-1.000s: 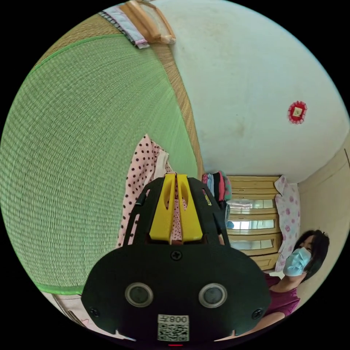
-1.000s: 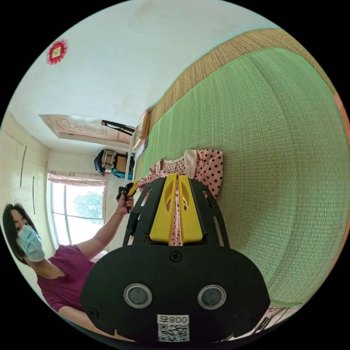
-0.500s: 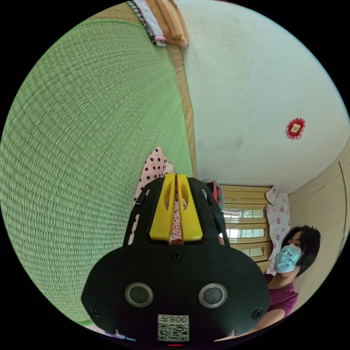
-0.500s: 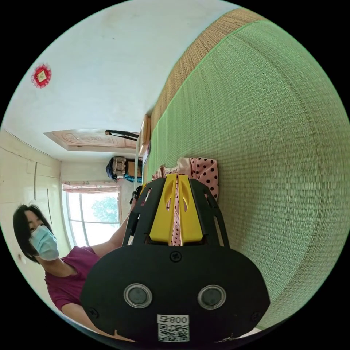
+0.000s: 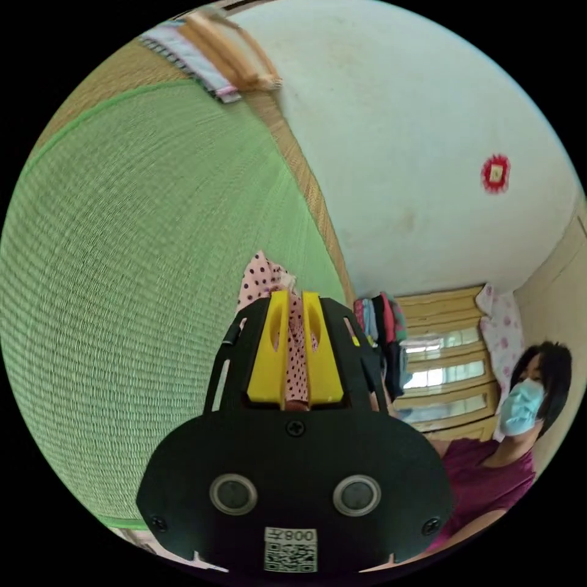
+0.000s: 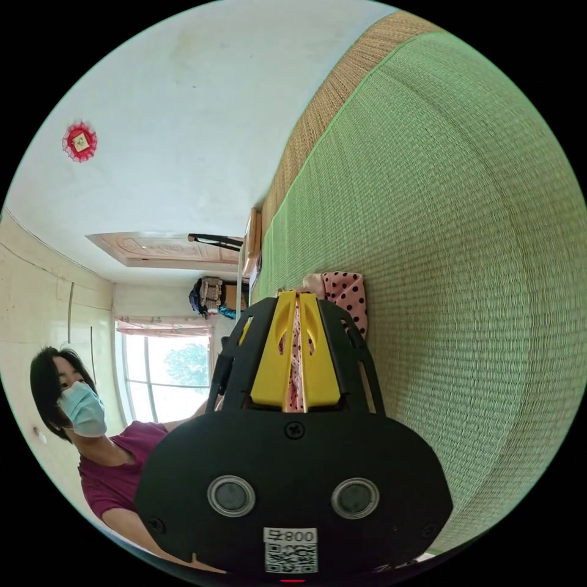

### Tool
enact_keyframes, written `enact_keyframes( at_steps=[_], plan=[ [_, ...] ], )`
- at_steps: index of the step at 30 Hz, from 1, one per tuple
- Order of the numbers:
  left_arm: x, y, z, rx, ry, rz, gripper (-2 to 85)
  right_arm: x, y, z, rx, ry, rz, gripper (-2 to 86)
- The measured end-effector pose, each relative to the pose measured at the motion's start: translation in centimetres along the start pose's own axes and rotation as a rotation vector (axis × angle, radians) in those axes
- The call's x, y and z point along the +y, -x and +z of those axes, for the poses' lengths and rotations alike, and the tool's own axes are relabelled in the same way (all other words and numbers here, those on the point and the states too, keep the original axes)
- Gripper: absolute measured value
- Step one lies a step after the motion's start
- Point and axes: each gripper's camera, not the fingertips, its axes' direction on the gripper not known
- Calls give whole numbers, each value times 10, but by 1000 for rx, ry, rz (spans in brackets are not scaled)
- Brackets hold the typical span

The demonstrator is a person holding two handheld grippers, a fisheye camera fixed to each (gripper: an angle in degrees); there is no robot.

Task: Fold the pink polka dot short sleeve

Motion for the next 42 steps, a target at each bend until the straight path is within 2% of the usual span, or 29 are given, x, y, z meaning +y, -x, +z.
enact_keyframes(
  at_steps=[6,9,12,17,23,36,39,42],
  plan=[
    [-12,-60,72,-261,202,221,78,2,7,14,3,-21,0,13],
    [-19,-68,101,-405,255,246,76,6,21,25,23,-9,-33,15],
    [-25,-67,116,-466,269,217,48,14,39,43,82,35,-85,16],
    [-32,-66,117,-411,245,194,15,29,75,86,237,115,-193,15],
    [-49,-63,100,-273,159,146,7,31,115,148,324,218,-313,8],
    [-72,-23,92,-141,72,24,6,-13,173,236,590,208,-395,6],
    [-74,-15,92,-117,67,14,6,1,204,249,607,231,-516,17],
    [-74,-10,93,-104,83,13,6,23,221,277,819,283,-614,46]
  ],
)
